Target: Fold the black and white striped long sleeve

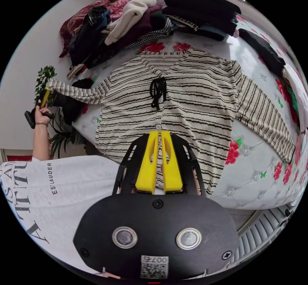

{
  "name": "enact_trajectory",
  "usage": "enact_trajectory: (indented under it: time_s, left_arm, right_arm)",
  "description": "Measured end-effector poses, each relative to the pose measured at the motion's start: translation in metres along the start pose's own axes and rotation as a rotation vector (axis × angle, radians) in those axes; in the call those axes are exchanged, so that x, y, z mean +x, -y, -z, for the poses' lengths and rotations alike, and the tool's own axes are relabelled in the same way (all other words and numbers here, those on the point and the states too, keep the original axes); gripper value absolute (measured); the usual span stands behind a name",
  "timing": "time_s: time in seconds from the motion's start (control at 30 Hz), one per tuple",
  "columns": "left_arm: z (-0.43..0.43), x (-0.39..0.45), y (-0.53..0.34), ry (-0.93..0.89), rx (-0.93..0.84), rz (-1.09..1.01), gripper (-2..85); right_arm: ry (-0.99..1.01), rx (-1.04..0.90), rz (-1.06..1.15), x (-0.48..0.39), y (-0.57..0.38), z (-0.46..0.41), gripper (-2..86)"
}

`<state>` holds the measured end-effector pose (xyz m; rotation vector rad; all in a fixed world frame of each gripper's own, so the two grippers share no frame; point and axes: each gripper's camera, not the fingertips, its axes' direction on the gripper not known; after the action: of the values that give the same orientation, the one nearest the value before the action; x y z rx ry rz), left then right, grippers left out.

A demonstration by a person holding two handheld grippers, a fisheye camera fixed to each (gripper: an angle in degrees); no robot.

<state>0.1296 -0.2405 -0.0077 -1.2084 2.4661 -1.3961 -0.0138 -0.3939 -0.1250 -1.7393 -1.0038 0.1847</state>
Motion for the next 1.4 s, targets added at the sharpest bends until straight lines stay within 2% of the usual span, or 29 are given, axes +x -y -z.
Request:
enact_trajectory:
  time_s: [0.03,0.1,0.17,0.2,0.27,0.3,0.4,0.57,0.77,0.9,1.0,1.17,1.27,1.33,1.4]
  left_arm:
    - [-0.006,0.026,-0.002,-0.046,-0.019,-0.078,0.6]
    - [-0.031,0.131,-0.033,-0.295,-0.116,-0.381,3.4]
    - [-0.054,0.194,-0.078,-0.501,-0.243,-0.533,7.3]
    - [-0.073,0.227,-0.114,-0.566,-0.358,-0.602,9.9]
    - [-0.101,0.257,-0.169,-0.576,-0.556,-0.630,12.3]
    - [-0.112,0.269,-0.203,-0.568,-0.656,-0.667,12.7]
    - [-0.121,0.269,-0.262,-0.453,-0.778,-0.717,12.1]
    - [-0.146,0.229,-0.289,-0.191,-0.932,-0.674,11.1]
    - [-0.193,0.197,-0.283,0.025,-0.942,-0.616,10.4]
    - [-0.228,0.178,-0.282,0.061,-0.959,-0.493,10.6]
    - [-0.246,0.174,-0.292,0.120,-0.986,-0.508,10.0]
    - [-0.260,0.171,-0.306,0.279,-1.003,-0.575,5.9]
    - [-0.264,0.172,-0.311,0.268,-0.984,-0.596,6.5]
    - [-0.267,0.174,-0.312,0.246,-0.985,-0.588,8.3]
    - [-0.264,0.178,-0.306,0.205,-0.965,-0.566,8.7]
  right_arm:
    - [-0.001,0.011,-0.009,0.007,-0.002,0.003,0.0]
    - [0.004,0.038,-0.031,0.020,-0.006,0.008,0.0]
    - [0.024,0.072,-0.065,0.035,-0.009,0.013,0.1]
    - [0.042,0.095,-0.096,0.047,-0.012,0.015,0.3]
    - [0.076,0.122,-0.145,0.065,-0.018,0.017,0.6]
    - [0.092,0.138,-0.182,0.077,-0.022,0.017,0.9]
    - [0.106,0.168,-0.220,0.098,-0.033,0.017,2.1]
    - [0.090,0.154,-0.162,0.114,-0.027,0.008,3.8]
    - [0.123,0.058,0.039,0.085,0.002,-0.015,4.7]
    - [0.045,-0.028,0.134,0.060,0.015,-0.049,3.8]
    - [-0.067,-0.065,0.163,0.056,0.028,-0.062,1.1]
    - [-0.084,0.163,0.226,0.071,-0.004,0.013,0.2]
    - [-0.111,0.145,0.173,0.095,-0.031,0.027,0.5]
    - [-0.021,0.108,0.107,0.104,-0.029,0.017,1.6]
    - [0.001,0.102,0.138,0.091,-0.017,0.006,2.7]
